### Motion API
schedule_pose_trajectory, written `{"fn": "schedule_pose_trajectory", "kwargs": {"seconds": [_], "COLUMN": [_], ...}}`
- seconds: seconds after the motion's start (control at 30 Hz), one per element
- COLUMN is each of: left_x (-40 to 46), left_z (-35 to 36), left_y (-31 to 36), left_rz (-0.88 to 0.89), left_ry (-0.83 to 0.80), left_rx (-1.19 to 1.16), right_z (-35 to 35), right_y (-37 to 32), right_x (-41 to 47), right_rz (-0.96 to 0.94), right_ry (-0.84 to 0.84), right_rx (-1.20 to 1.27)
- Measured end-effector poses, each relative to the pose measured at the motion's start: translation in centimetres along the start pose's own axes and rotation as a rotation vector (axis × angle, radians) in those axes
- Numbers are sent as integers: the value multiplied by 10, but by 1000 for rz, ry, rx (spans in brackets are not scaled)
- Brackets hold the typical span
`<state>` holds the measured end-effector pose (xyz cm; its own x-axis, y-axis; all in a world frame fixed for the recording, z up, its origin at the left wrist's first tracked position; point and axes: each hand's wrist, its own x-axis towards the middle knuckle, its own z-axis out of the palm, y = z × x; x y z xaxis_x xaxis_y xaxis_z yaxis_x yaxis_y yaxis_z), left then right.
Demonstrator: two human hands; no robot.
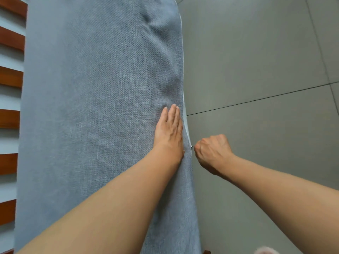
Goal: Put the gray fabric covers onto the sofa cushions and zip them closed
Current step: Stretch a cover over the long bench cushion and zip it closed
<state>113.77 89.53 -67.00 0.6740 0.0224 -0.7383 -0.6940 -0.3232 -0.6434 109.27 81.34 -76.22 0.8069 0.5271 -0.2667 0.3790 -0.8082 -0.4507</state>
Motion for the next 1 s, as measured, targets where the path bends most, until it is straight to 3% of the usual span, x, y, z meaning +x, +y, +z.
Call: {"fn": "schedule_pose_trajectory", "kwargs": {"seconds": [0.6, 1.0], "left_x": [124, 196], "left_z": [-61, -113], "left_y": [-126, -222], "left_rz": [49, 37], "left_ry": [46, 168], "left_rx": [69, 93], "right_z": [-80, -131], "right_y": [65, 110], "right_x": [132, 205], "right_rz": [251, 259], "right_ry": [41, -21], "right_rx": [-9, 18]}}
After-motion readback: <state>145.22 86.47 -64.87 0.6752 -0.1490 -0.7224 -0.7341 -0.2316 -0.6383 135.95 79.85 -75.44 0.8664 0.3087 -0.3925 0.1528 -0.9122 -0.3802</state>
